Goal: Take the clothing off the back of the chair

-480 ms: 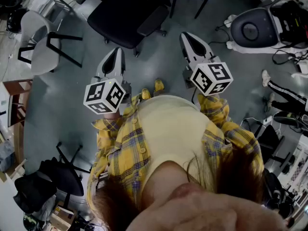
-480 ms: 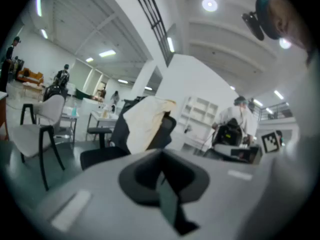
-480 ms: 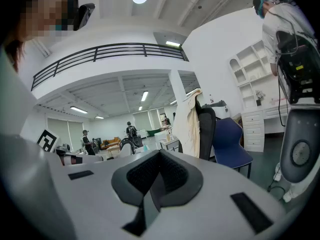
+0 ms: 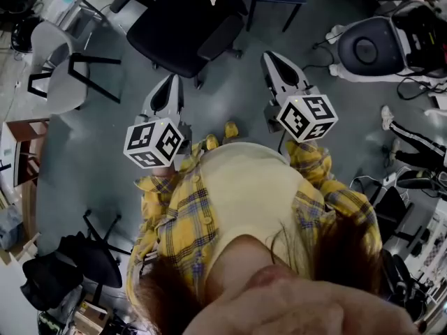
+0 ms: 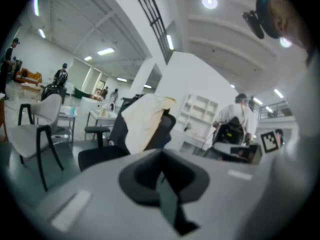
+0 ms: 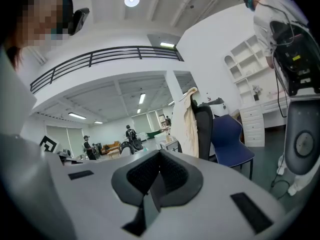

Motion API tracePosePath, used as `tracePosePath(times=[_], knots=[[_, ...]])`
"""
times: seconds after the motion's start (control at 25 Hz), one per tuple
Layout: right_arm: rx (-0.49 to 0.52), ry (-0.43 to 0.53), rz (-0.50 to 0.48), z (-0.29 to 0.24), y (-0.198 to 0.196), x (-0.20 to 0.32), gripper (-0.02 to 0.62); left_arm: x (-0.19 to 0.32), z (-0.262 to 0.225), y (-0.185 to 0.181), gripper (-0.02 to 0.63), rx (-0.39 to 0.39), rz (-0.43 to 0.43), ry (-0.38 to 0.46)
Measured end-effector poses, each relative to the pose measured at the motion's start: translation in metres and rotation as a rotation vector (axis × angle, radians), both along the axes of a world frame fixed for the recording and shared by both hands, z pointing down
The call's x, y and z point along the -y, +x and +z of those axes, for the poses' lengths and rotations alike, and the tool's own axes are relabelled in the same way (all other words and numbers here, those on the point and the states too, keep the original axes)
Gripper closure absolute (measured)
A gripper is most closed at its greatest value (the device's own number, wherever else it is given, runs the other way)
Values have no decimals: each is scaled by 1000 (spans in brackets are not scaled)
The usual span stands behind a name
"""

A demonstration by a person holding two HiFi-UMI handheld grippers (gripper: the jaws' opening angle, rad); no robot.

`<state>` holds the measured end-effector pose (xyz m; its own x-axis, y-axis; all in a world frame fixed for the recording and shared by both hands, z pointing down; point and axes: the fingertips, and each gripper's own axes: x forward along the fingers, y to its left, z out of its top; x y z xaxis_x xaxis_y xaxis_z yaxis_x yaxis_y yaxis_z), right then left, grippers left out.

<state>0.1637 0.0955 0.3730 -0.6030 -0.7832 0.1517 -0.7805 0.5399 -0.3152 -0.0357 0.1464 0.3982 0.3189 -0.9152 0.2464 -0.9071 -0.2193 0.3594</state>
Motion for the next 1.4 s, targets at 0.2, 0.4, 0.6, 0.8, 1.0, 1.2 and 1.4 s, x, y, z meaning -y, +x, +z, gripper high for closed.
tracePosePath(times=[0.2, 0.4, 0.6, 0.8, 1.0, 1.2, 1.4], knots=[[0, -9, -6, 6, 5, 14, 583, 13, 4, 6, 603, 13, -1, -12], [8, -20, -15, 13, 17, 34, 583, 33, 9, 19, 603, 26, -6, -28], [14, -28, -27, 19, 30, 53, 583, 49, 5, 35, 603, 42, -7, -31], [30, -37, -53, 24, 27, 64, 582, 60, 5, 38, 603, 54, -13, -35], [39, -31, -57, 25, 25, 77, 581, 81, 5, 41, 603, 71, 7, -38], [10, -33, -41, 25, 19, 96, 581, 109, 5, 33, 603, 74, 31, -21], [-5, -23, -33, 22, 1, 123, 581, 139, 5, 14, 603, 51, 49, -12]])
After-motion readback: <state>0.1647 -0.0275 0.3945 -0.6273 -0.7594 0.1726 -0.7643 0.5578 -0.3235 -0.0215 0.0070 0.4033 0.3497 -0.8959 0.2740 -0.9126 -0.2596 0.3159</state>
